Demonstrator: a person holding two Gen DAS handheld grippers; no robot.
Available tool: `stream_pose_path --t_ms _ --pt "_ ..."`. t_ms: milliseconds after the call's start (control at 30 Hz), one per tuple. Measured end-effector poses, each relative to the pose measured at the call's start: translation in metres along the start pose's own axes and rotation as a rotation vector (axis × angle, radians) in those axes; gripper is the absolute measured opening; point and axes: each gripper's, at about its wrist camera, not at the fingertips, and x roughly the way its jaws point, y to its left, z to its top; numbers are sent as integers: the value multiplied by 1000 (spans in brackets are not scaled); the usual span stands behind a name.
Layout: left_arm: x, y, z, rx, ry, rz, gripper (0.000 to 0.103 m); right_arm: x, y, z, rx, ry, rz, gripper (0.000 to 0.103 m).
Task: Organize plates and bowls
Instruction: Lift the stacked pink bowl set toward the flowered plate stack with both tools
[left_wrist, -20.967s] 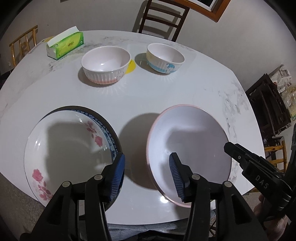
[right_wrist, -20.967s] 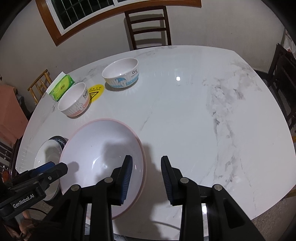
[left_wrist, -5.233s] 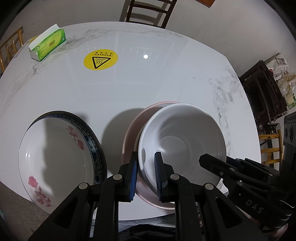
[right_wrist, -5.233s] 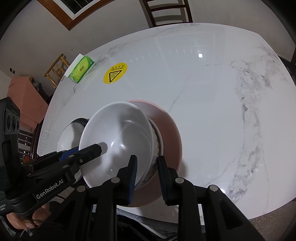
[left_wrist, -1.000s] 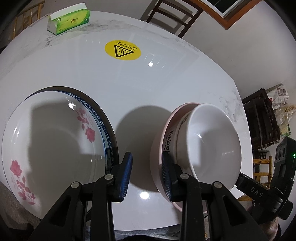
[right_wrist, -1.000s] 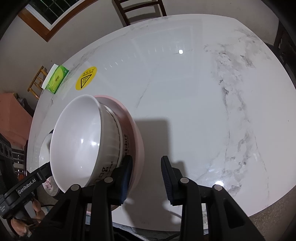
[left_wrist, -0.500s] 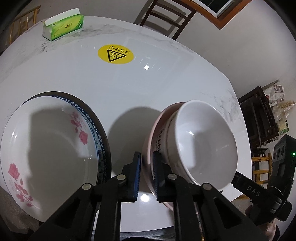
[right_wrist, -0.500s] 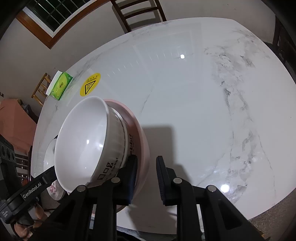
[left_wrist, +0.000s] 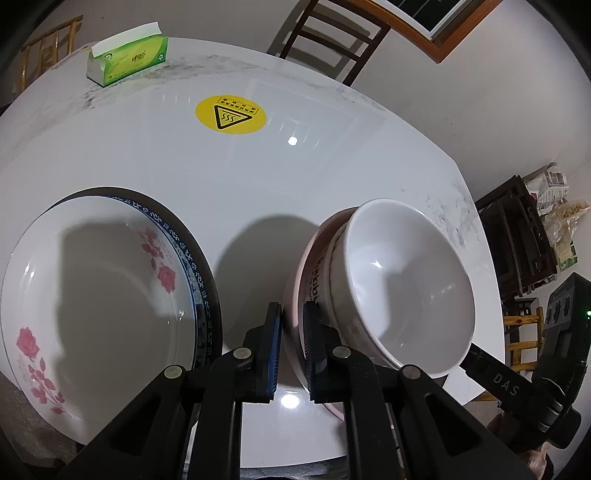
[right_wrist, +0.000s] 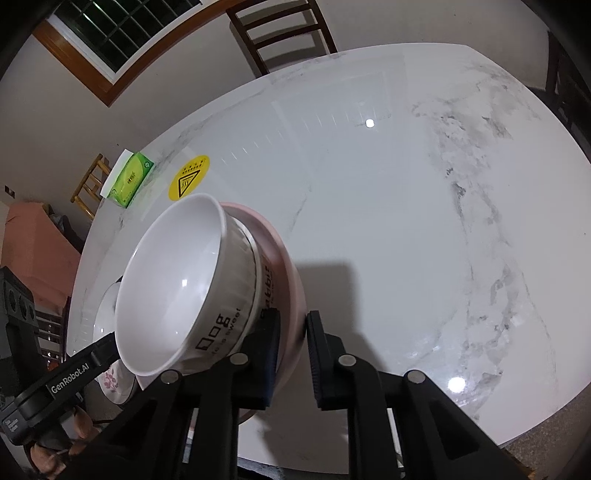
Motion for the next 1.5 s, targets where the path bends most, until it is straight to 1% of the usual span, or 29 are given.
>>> stream_pose_path --t_ms 433,867,1233,1500 --pt "-2 -2 -1 16 -10 14 7 -3 -2 -3 -5 -14 6 16" --pt "-4 -4 1 30 -18 18 7 -4 -2 -1 -5 -2 9 15" --pt "-23 0 7 25 -46 16 7 -15 16 5 -32 -3 15 15" --pt "-45 11 14 2 -83 25 6 -18 44 11 -78 5 32 15"
